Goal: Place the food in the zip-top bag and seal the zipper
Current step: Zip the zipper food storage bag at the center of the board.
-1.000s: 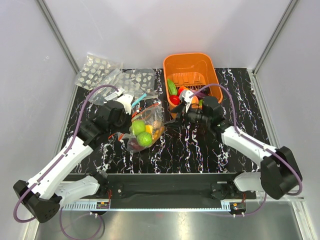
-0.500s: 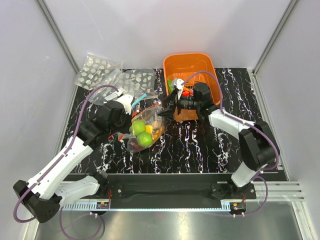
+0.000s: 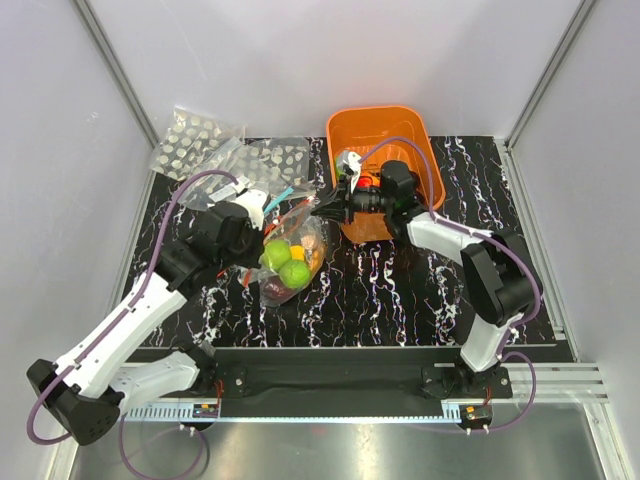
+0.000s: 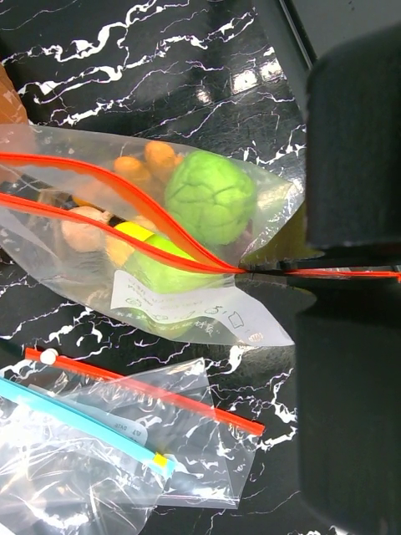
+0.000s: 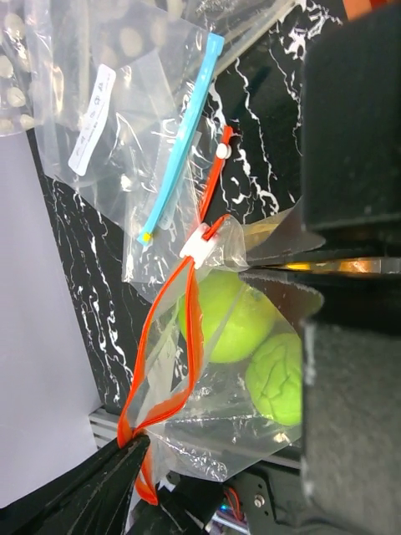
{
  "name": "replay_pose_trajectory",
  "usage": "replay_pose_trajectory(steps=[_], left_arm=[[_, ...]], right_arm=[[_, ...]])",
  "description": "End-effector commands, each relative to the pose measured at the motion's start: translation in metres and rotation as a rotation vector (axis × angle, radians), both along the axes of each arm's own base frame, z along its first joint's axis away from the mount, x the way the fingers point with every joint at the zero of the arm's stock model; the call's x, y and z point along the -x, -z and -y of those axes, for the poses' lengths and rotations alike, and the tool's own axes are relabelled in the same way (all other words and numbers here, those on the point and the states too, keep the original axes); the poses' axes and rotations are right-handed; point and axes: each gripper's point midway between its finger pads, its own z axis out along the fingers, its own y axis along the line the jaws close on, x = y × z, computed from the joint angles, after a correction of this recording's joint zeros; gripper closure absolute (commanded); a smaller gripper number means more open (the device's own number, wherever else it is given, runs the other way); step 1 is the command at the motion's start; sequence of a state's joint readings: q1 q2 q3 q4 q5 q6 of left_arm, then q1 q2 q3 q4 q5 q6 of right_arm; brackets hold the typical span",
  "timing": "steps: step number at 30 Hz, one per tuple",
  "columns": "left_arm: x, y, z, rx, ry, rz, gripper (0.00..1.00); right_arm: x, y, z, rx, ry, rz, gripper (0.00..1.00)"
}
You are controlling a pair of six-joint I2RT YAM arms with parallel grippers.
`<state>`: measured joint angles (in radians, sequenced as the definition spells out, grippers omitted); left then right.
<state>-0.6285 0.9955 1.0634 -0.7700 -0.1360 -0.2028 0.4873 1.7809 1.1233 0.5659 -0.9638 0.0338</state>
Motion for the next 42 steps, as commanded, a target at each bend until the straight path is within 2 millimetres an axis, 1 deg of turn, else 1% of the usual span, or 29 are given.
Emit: replay_pose_trajectory(steps=[1, 2, 4, 6, 7, 8, 9, 10, 11, 12, 13, 14, 16, 17, 18, 19, 20, 21, 23, 25, 28, 29, 31, 32, 33, 35, 39, 40, 42], left_arm=[[-0.005, -0.015, 0.007, 0.029, 0.010, 0.022, 0.98], [-0.006, -0.017, 0.007, 0.032, 0.013, 0.024, 0.97], [-0.006, -0.021, 0.010, 0.040, 0.022, 0.020, 0.90], [-0.008, -0.030, 0.014, 0.055, 0.027, 0.032, 0.74], [-0.010, -0.031, 0.015, 0.055, 0.028, 0.028, 0.53], [-0.010, -0.035, 0.017, 0.062, 0.034, 0.032, 0.46], [-0.012, -0.045, 0.019, 0.074, 0.039, 0.050, 0.40], [-0.014, -0.048, 0.021, 0.073, 0.043, 0.050, 0.30], [-0.016, -0.053, 0.022, 0.075, 0.048, 0.057, 0.26], [-0.017, -0.057, 0.024, 0.077, 0.054, 0.063, 0.22], [-0.021, -0.068, 0.030, 0.086, 0.075, 0.080, 0.19], [-0.022, -0.071, 0.033, 0.086, 0.088, 0.079, 0.18], [-0.028, -0.083, 0.043, 0.092, 0.120, 0.070, 0.18], [-0.027, -0.087, 0.049, 0.098, 0.137, 0.068, 0.19], [-0.029, -0.091, 0.053, 0.104, 0.147, 0.071, 0.21], [-0.030, -0.094, 0.057, 0.111, 0.154, 0.073, 0.24], [-0.027, -0.105, 0.066, 0.142, 0.190, 0.085, 0.34], [-0.025, -0.109, 0.072, 0.158, 0.216, 0.091, 0.39], [-0.016, -0.116, 0.084, 0.187, 0.287, 0.093, 0.44], [-0.009, -0.119, 0.092, 0.195, 0.342, 0.103, 0.47], [-0.001, -0.116, 0.102, 0.191, 0.403, 0.110, 0.57], [0.004, -0.113, 0.107, 0.185, 0.428, 0.106, 0.58], [0.007, -0.109, 0.115, 0.171, 0.458, 0.110, 0.56], [0.013, -0.107, 0.121, 0.162, 0.481, 0.110, 0.54], [0.009, -0.103, 0.122, 0.134, 0.470, 0.119, 0.51], [0.011, -0.101, 0.128, 0.115, 0.484, 0.128, 0.48], [0.001, -0.090, 0.134, 0.071, 0.454, 0.115, 0.48], [-0.001, -0.092, 0.134, 0.065, 0.442, 0.121, 0.48], [-0.006, -0.088, 0.132, 0.039, 0.414, 0.119, 0.49]], right_arm=[[0.013, -0.034, -0.007, -0.068, -0.027, 0.080, 0.95], [0.015, -0.033, -0.007, -0.064, -0.013, 0.075, 0.96], [0.022, -0.037, -0.008, -0.062, -0.009, 0.086, 0.99], [0.027, -0.039, -0.010, -0.036, 0.027, 0.080, 1.00], [0.031, -0.046, -0.009, -0.031, 0.036, 0.090, 1.00], [0.035, -0.038, -0.011, -0.003, 0.053, 0.062, 1.00], [0.037, -0.038, -0.011, 0.006, 0.068, 0.053, 1.00], [0.040, -0.044, -0.009, 0.005, 0.082, 0.057, 1.00], [0.046, -0.037, -0.010, 0.026, 0.088, 0.033, 1.00], [0.049, -0.038, -0.009, 0.031, 0.100, 0.030, 1.00], [0.054, -0.043, -0.008, 0.027, 0.107, 0.038, 1.00], [0.056, -0.037, -0.005, 0.044, 0.131, 0.022, 1.00], [0.067, -0.041, -0.005, 0.051, 0.142, 0.016, 1.00], [0.070, -0.037, -0.003, 0.059, 0.158, 0.011, 1.00], [0.076, -0.039, -0.005, 0.056, 0.159, 0.004, 1.00], [0.081, -0.044, -0.003, 0.048, 0.165, 0.004, 1.00], [0.084, -0.043, -0.001, 0.049, 0.173, -0.004, 1.00], [0.087, -0.043, -0.001, 0.048, 0.180, -0.022, 1.00], [0.092, -0.043, 0.002, 0.056, 0.188, -0.046, 1.00], [0.097, -0.048, 0.004, 0.052, 0.194, -0.060, 1.00], [0.104, -0.050, 0.009, 0.043, 0.209, -0.080, 1.00], [0.106, -0.051, 0.010, 0.039, 0.211, -0.081, 1.00], [0.110, -0.053, 0.014, 0.034, 0.219, -0.086, 1.00], [0.111, -0.054, 0.016, 0.032, 0.223, -0.088, 1.00], [0.111, -0.054, 0.017, 0.034, 0.224, -0.090, 1.00], [0.114, -0.054, 0.019, 0.035, 0.225, -0.093, 1.00], [0.118, -0.056, 0.022, 0.028, 0.225, -0.089, 1.00], [0.118, -0.055, 0.023, 0.028, 0.226, -0.089, 1.00], [0.118, -0.055, 0.023, 0.026, 0.229, -0.089, 1.00]])
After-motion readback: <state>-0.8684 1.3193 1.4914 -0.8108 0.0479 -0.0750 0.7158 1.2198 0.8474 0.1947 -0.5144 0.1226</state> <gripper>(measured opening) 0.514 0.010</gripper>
